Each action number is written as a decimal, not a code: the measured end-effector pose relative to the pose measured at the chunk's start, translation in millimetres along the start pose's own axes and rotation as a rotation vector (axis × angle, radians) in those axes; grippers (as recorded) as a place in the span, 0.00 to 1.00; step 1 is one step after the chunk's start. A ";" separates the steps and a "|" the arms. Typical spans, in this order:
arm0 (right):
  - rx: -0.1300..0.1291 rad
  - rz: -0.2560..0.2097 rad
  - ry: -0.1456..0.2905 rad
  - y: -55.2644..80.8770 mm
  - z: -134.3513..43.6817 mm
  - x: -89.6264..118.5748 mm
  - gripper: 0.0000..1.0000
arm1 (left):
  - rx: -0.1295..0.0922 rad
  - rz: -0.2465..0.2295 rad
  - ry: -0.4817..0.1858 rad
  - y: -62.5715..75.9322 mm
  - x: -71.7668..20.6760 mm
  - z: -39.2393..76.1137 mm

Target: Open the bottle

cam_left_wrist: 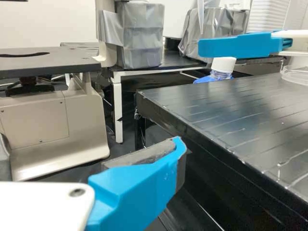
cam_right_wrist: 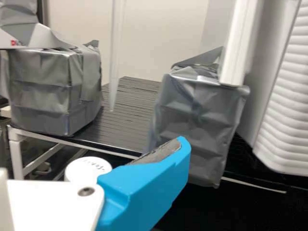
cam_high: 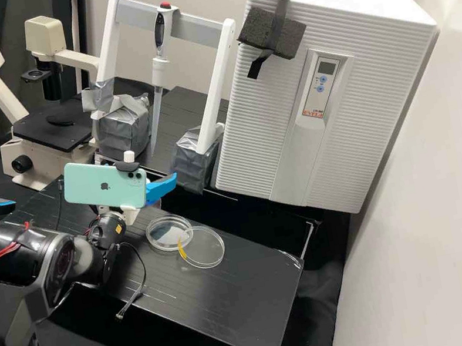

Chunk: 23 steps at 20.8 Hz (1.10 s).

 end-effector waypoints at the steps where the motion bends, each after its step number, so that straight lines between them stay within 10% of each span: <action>1: 0.000 0.002 -0.002 0.5 0.5 0.0 0.00 | -0.001 0.001 0.004 0.2 -0.4 -0.9; 23: 0.016 -0.004 -0.047 -5.0 8.0 -4.3 0.00 | 0.025 0.039 0.000 11.2 7.4 -5.9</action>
